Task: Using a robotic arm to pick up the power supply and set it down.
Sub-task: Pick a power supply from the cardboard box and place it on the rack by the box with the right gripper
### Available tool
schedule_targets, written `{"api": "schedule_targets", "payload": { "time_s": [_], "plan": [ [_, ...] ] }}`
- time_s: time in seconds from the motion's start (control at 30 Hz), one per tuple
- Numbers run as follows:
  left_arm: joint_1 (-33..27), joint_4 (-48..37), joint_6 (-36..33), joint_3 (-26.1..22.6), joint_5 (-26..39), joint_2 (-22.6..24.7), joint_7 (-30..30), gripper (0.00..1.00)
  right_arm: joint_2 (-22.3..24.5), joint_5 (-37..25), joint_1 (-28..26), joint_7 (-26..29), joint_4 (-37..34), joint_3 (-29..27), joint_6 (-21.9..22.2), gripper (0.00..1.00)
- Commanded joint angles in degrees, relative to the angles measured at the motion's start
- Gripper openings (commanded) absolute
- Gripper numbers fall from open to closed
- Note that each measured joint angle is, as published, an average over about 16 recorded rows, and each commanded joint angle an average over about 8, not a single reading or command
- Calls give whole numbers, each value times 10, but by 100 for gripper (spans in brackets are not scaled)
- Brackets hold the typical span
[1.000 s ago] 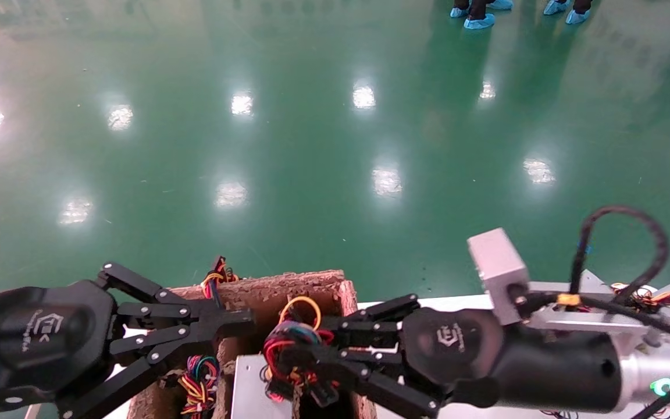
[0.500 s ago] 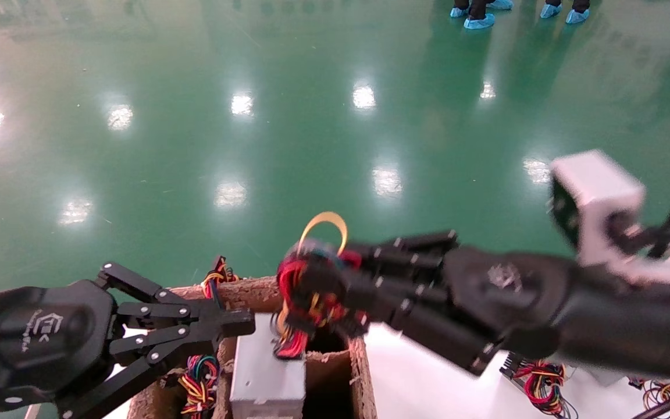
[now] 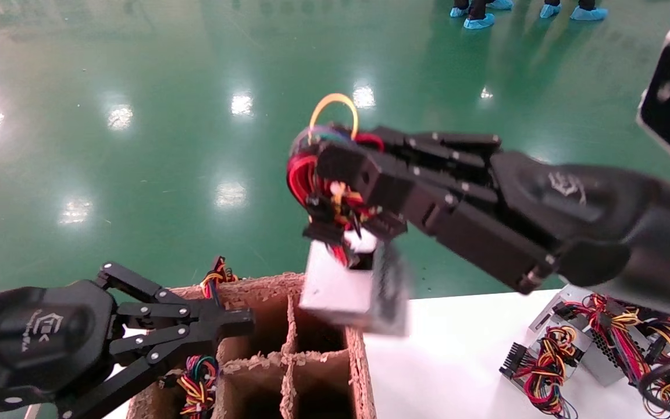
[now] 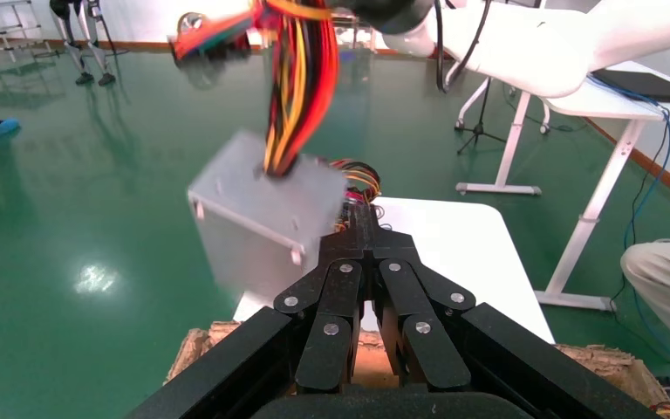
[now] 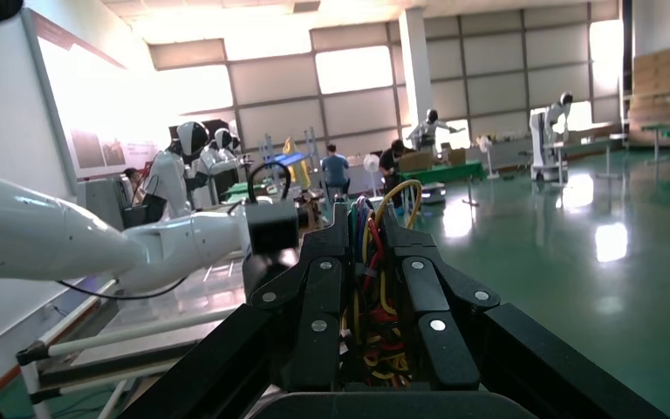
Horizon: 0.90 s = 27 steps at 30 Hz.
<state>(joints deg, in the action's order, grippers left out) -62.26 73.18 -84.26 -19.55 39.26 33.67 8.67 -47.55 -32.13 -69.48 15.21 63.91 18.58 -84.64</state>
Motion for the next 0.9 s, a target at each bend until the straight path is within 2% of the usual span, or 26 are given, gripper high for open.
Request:
{"api": "schedule_targets", "payload": {
  "time_s": [0.03,0.37,0.63,0.9],
  "plan": [
    [0,0,0,0,0,0,0,0,-1,2,-4,2,8,-2,6,0],
    [0,0,0,0,0,0,0,0,12,8,3,9,48,-13,35,0],
    [0,0,0,0,0,0,0,0,37,16,14,17,93,-34,78,0],
    [0,0,0,0,0,0,0,0,112,10,36,23,124,-79,157,0]
  ]
}}
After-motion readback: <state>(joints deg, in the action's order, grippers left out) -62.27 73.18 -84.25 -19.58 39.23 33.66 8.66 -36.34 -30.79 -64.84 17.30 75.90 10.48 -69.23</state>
